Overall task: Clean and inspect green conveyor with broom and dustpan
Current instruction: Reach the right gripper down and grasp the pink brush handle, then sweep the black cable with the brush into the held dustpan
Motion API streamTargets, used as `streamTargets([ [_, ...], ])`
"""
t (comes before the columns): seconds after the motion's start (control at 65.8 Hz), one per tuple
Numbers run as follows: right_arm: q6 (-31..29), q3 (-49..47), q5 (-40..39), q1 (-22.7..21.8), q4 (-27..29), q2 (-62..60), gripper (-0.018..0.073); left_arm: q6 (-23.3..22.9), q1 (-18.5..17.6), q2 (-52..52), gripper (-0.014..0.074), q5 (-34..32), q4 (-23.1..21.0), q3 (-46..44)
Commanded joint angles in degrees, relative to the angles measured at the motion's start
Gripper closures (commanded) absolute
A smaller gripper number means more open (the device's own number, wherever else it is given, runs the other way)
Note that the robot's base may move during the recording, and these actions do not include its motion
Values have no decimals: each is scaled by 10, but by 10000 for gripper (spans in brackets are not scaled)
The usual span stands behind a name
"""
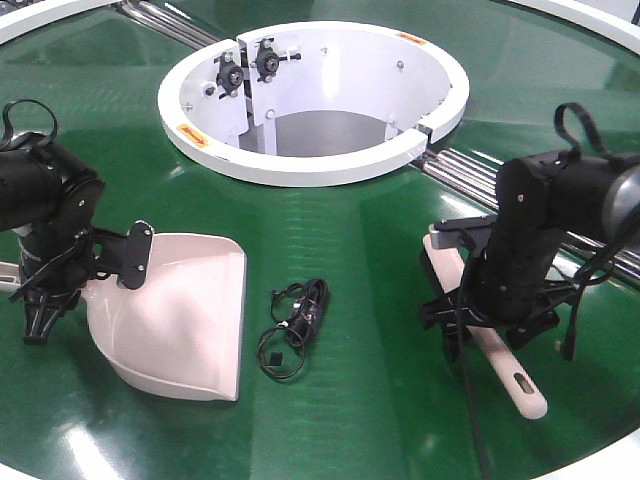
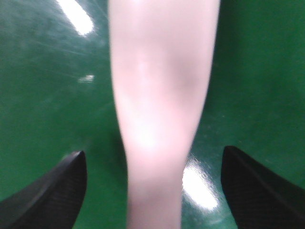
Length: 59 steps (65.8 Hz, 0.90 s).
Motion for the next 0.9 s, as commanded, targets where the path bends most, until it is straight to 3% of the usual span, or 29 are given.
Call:
streamTargets([
  [0.0,7,-17,-1,0,-5,-11,28,-10,-3,-26,603,2,16,-17],
  [0.167,21,-17,-12,0,-5,-8,158,-10,-3,-26,603,2,16,-17],
  [0.471,22,-26,-13,0,-12,-10,575,-10,-3,-26,603,2,16,-17],
  [0.729,44,-47,0,2,18,-45,567,-10,-3,-26,603,2,16,-17],
  [0.881,75,-47,1,39,18,-59,564,-10,-3,-26,603,2,16,-17],
])
